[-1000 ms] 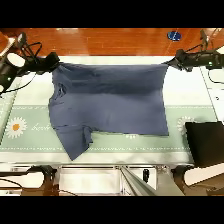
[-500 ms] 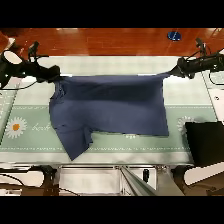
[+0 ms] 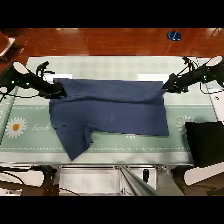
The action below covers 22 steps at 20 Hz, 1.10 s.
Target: Fold the shirts.
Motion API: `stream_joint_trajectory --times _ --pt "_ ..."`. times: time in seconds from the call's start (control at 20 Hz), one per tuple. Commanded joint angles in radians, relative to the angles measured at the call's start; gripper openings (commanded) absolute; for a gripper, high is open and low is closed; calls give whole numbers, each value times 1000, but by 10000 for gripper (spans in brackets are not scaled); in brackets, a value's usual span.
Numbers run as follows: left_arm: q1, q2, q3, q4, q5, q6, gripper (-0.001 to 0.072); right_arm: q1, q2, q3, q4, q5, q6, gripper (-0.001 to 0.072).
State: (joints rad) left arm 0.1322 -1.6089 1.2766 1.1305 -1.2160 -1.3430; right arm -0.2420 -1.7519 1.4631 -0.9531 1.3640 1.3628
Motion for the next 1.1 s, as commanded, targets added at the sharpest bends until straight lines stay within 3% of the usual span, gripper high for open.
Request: stream_joint_trajectory --times 0.0,0.15,0.3,0.4,0.45,0.6,0.85,1.05 --pt "28 13 60 21 -164 -15 506 -19 27 -5 0 81 48 412" --pt "107 138 16 24 -195 -11 506 -79 156 -20 -105 110 48 412" --pt "221 335 -225 21 -139 33 506 -155 377 -203 -181 -20 47 413" --pt "311 462 -437 -4 -98 60 506 -196 537 -419 -135 -157 34 413" --pt "363 518 -537 -16 -87 22 506 -204 617 -534 -100 -206 14 413" --pt "483 632 -753 -124 -66 45 506 -193 795 -795 35 -270 -29 413" --pt "484 629 -897 -206 -2 80 505 -144 858 -959 92 -283 -48 412" --pt "476 597 -956 -314 69 168 505 -129 858 -962 107 -291 -47 412"
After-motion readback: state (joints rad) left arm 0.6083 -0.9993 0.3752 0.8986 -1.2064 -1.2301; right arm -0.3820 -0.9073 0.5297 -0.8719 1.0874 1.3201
